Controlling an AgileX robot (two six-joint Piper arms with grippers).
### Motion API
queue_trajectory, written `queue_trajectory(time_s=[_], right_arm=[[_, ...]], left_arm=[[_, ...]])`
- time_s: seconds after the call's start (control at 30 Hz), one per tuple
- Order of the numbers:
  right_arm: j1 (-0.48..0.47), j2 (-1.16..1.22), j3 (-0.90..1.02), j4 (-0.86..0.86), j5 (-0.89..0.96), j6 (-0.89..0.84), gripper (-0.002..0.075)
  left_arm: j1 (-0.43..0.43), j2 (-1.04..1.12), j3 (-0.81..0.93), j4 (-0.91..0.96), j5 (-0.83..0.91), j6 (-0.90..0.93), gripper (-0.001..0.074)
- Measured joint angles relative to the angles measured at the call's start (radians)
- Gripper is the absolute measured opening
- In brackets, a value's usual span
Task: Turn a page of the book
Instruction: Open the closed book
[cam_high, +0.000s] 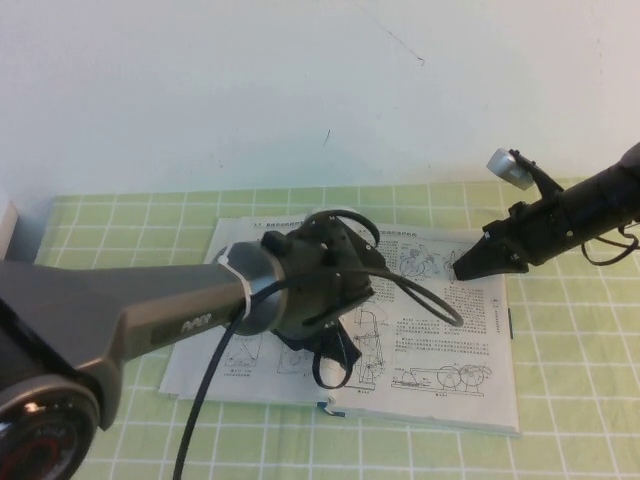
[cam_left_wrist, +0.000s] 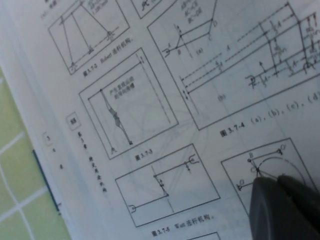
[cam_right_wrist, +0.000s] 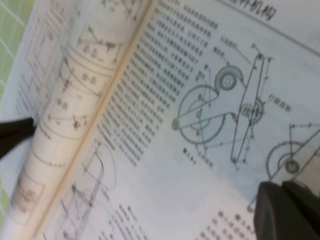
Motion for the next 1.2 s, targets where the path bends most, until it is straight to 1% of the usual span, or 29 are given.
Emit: queue_trajectory(time_s=[0.1,0.17,0.27,0.33,0.47,0.6,0.8,1.0,1.13,1.2], right_arm=[[0.003,-0.014,-0.018,-0.056,0.012,0.0,-0.0002],[0.005,-0.03,-0.027,-0.103,0.015,0.0,-0.0002],[0.005,-0.062,-0.029,-0.15,0.015,0.0,-0.0002],[0.005,-0.091,-0.029,-0.171,0.015,0.0,-0.0002],[0.005,-0.159,-0.03,-0.198,0.018,0.0,-0.0002],[0.005,-0.212,-0.03,-0.21,0.022,0.0,-0.0002],[0.005,-0.271,-0.03,-0.214,0.036,0.0,-0.0002],[0.005,-0.35,-0.025,-0.206,0.041,-0.02,-0.0002],[0.005,-0.452,0.041,-0.154,-0.014,-0.084,-0.0002],[0.005,-0.526,0.111,-0.122,-0.078,-0.13,-0.0002]], left_arm=[[0.039,-0.012,-0.003,-0.141,-0.037,0.105,-0.0004],[0.069,-0.019,-0.008,-0.248,-0.054,0.209,-0.0004],[0.091,-0.023,-0.01,-0.369,-0.072,0.352,-0.0004],[0.091,-0.027,-0.01,-0.432,-0.086,0.404,-0.0004],[0.069,-0.028,-0.01,-0.504,-0.106,0.441,-0.0004],[0.047,-0.028,-0.01,-0.538,-0.119,0.448,-0.0004],[0.039,-0.033,-0.01,-0.543,-0.131,0.419,-0.0004],[0.024,-0.09,0.008,-0.463,-0.166,0.307,-0.0004],[0.02,-0.199,0.01,-0.291,-0.206,0.177,-0.0004],[0.02,-0.263,0.01,-0.183,-0.21,0.085,-0.0004]])
